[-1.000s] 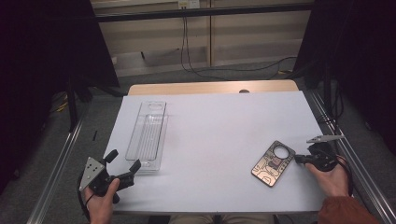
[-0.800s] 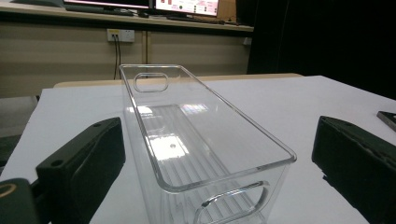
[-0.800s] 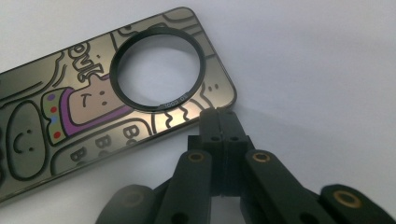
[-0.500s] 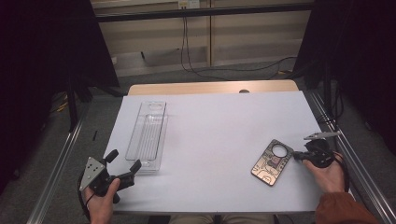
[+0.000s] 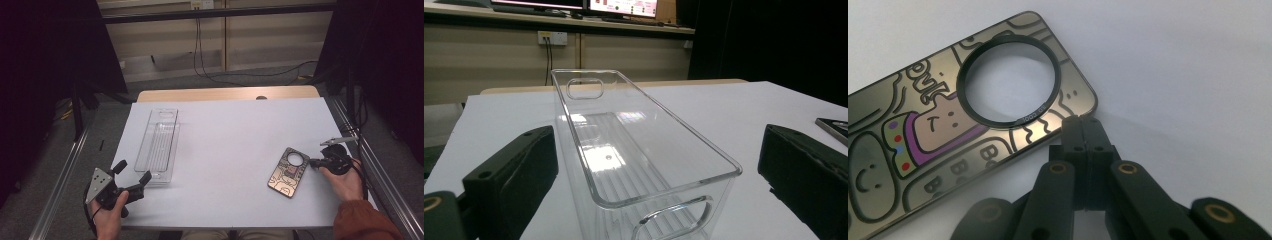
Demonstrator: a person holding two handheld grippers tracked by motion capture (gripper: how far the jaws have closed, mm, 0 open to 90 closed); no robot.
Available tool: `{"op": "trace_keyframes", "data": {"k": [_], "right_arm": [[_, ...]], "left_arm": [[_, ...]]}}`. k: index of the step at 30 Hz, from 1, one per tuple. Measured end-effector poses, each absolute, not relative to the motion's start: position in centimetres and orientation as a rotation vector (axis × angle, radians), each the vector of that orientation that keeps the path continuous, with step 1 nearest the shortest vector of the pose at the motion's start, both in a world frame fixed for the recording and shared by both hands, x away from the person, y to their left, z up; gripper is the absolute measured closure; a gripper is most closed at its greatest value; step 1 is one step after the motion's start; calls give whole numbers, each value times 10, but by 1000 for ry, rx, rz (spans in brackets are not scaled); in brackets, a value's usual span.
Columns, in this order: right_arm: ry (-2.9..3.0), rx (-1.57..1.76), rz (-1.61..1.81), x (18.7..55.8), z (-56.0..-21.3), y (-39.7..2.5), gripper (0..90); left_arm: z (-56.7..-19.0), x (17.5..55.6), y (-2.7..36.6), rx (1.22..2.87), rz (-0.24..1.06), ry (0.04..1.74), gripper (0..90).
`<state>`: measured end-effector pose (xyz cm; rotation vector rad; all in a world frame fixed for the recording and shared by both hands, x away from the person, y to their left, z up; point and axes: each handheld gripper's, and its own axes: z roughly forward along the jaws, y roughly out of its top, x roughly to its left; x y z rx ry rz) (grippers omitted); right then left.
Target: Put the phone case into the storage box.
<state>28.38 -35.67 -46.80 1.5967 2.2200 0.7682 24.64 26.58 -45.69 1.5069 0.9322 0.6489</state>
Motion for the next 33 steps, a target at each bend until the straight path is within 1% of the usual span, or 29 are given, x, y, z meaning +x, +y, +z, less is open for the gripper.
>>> {"op": "trace_keyframes", "data": {"k": [9, 17, 21, 33], "right_arm": [[2228, 1573, 744, 300, -468, -343, 900], [2231, 1577, 768, 308, -469, -341, 900], [2244, 1553, 740, 317, -469, -331, 900], [2255, 1548, 776, 327, -470, -326, 900]], "left_arm": [[-457, 247, 266, 1505, 650, 935, 28], [-457, 247, 265, 1510, 649, 928, 28], [-457, 247, 265, 1509, 645, 928, 28], [-456, 246, 264, 1504, 649, 932, 28]]}}
